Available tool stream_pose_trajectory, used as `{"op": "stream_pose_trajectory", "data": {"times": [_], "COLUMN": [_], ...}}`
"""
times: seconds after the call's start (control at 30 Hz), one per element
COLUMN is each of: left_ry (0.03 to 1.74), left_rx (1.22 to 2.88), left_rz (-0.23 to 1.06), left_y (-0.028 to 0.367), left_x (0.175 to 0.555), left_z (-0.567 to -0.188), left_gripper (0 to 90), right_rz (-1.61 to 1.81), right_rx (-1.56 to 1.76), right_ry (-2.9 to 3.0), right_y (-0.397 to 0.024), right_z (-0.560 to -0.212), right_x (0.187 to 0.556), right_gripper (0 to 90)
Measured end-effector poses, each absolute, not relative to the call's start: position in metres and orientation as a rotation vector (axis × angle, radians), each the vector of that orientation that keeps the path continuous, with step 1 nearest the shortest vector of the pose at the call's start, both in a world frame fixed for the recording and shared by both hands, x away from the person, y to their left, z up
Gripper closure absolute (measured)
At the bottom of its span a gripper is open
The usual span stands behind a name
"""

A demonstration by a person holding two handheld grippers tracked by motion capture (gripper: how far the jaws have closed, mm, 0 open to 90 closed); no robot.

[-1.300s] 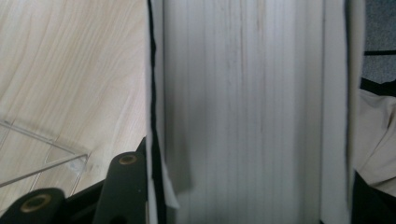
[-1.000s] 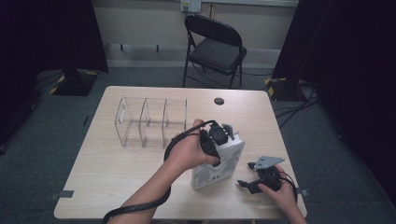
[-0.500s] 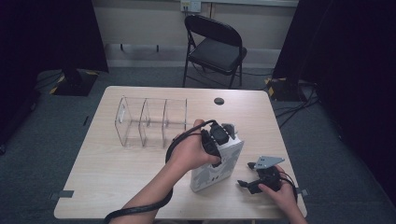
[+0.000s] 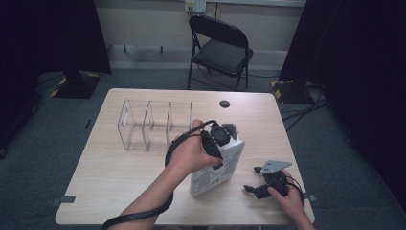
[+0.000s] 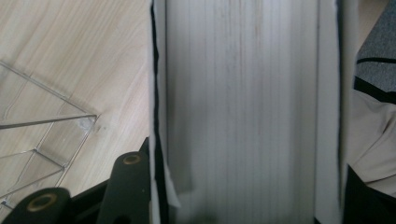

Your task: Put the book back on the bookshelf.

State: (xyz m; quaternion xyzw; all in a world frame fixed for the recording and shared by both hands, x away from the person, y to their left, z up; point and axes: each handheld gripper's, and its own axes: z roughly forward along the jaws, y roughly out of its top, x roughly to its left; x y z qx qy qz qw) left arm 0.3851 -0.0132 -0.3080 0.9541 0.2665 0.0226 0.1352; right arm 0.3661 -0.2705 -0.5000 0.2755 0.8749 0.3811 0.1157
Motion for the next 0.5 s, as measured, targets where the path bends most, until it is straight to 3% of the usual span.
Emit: {"op": "stream_pose_trajectory", "data": {"times": [0.5], "left_ry": [0.808], "left_rx": [2.729], "left_rz": [0.068], "left_y": [0.005], "left_x": [0.384], "left_z": [-0.319], "left_gripper": [52.6], "right_rz": [1.116], "right_rx": [0.806], "right_ry": [2.56], "right_y": [-0.27], "right_z": [-0.5], "right_x": [0.366], "right_gripper": [13.0]}}
